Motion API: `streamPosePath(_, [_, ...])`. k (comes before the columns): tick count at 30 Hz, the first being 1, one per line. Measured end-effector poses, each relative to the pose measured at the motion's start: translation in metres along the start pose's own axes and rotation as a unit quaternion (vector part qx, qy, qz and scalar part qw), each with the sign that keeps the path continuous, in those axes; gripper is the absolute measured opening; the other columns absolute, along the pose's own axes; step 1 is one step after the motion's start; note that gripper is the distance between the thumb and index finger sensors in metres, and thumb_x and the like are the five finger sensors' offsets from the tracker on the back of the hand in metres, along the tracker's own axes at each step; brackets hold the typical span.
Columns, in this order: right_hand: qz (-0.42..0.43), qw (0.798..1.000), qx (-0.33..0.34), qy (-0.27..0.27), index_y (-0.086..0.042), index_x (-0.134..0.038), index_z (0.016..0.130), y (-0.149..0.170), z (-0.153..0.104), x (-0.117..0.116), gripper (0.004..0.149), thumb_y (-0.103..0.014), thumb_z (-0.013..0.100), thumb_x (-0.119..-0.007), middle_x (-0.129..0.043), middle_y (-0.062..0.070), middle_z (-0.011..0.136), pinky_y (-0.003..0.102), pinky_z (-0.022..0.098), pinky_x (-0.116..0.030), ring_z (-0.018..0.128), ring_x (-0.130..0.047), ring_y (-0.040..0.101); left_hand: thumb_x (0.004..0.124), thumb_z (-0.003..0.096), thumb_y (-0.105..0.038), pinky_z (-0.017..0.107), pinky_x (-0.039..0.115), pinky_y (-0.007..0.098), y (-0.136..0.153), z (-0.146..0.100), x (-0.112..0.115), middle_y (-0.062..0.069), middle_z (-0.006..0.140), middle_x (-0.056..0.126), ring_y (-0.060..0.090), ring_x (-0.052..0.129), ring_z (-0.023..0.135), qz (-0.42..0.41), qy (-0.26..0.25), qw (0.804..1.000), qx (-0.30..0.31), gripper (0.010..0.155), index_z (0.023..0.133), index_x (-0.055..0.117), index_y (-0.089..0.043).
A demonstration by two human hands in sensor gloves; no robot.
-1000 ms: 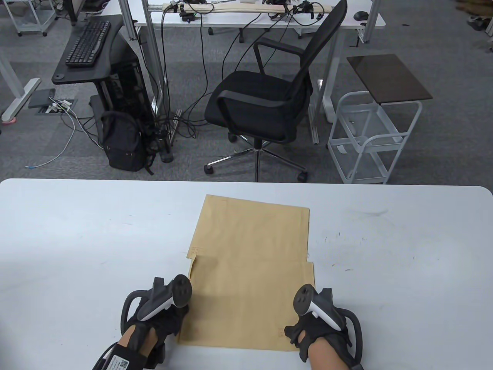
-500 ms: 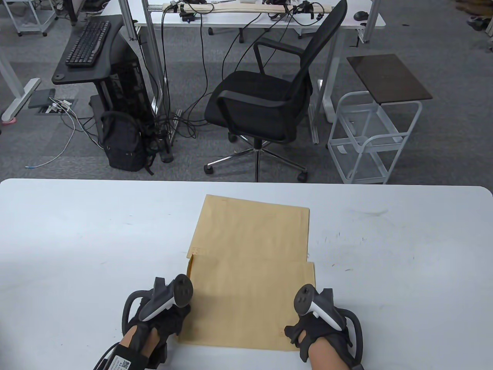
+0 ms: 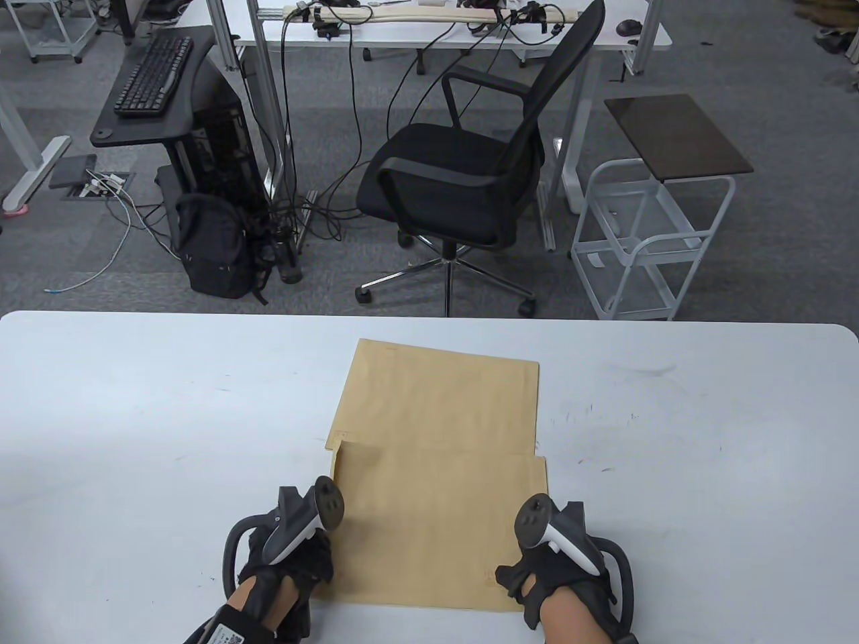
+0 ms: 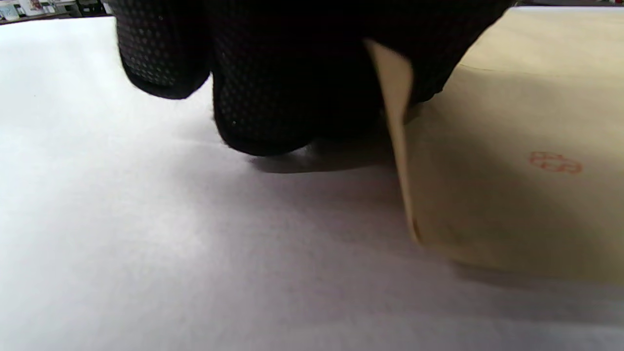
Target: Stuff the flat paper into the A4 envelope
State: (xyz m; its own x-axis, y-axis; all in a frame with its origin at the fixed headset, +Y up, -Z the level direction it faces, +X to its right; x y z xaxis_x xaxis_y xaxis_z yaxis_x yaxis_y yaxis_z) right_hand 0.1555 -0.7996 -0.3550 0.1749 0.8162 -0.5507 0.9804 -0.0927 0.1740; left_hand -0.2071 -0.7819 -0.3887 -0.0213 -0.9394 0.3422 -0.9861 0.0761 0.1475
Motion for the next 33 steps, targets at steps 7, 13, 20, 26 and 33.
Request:
streamPosePath(7, [0.051,0.996,0.060,0.033,-0.038,-0.029,0.110,-0.007,-0.010,0.016,0.083,-0.066,0.047,-0.076,-0.023,-0.001,0.111,0.066,0.071,-0.045,0.108,-0.036,0.036,0.086,0.0417,-0.036,0.052,0.093,0.044,0.017,-0.007,-0.034,-0.014,0.066,0.105,0.016,0.114,0.047,-0.055,-0.093,0.994,0.021,0.042,0.084,0.087,-0.029])
streamPosePath(13, [0.084,0.986,0.119,0.079,-0.037,-0.032,0.110,-0.019,-0.025,0.033,0.082,-0.065,0.047,-0.076,-0.027,-0.001,0.111,0.066,0.071,-0.047,0.108,-0.039,0.036,0.082,0.0429,-0.034,0.058,0.089,0.045,0.014,-0.032,-0.064,-0.016,0.070,0.100,0.014,0.111,0.053,-0.072,-0.181,0.975,0.105,0.043,0.086,0.083,-0.034])
streamPosePath(20, [0.166,0.956,0.169,0.170,-0.037,-0.028,0.110,-0.009,-0.043,0.062,0.085,-0.066,0.047,-0.076,-0.026,-0.001,0.111,0.067,0.070,-0.049,0.108,-0.042,0.035,0.080,0.0436,-0.034,0.062,0.087,0.046,0.008,-0.058,-0.082,-0.018,0.072,0.098,0.013,0.109,0.058,-0.097,-0.228,0.948,0.199,0.043,0.086,0.081,-0.038])
streamPosePath(26, [0.286,0.921,0.222,0.146,-0.036,-0.026,0.110,0.001,-0.041,0.064,0.086,-0.066,0.047,-0.077,-0.031,-0.001,0.111,0.067,0.069,-0.051,0.106,-0.047,0.038,0.080,0.0437,-0.033,0.064,0.086,0.047,0.018,-0.067,-0.092,-0.018,0.073,0.098,0.014,0.109,0.060,-0.165,-0.232,0.926,0.249,0.043,0.086,0.080,-0.038])
streamPosePath(33, [0.324,0.908,0.246,0.096,-0.033,-0.048,0.108,-0.012,-0.037,0.055,0.073,-0.060,0.048,-0.079,-0.060,-0.002,0.103,0.061,0.064,-0.067,0.093,-0.078,0.032,0.080,0.0436,-0.033,0.064,0.086,0.047,0.029,-0.064,-0.093,-0.018,0.072,0.098,0.014,0.109,0.060,-0.209,-0.213,0.916,0.267,0.042,0.085,0.081,-0.038])
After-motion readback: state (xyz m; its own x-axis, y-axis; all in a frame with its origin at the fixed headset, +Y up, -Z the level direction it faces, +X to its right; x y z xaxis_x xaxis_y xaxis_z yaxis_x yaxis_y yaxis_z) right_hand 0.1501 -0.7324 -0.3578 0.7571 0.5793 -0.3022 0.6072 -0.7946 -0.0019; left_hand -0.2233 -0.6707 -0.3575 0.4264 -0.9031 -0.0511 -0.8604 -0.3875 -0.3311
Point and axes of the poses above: the tracker on the back of each hand, its own y axis roughly to the little-finger side, its own z axis roughly from the wrist to the fingertips, x = y × z, the point moved 5 cm from there along z, roughly from the wrist to the fingertips
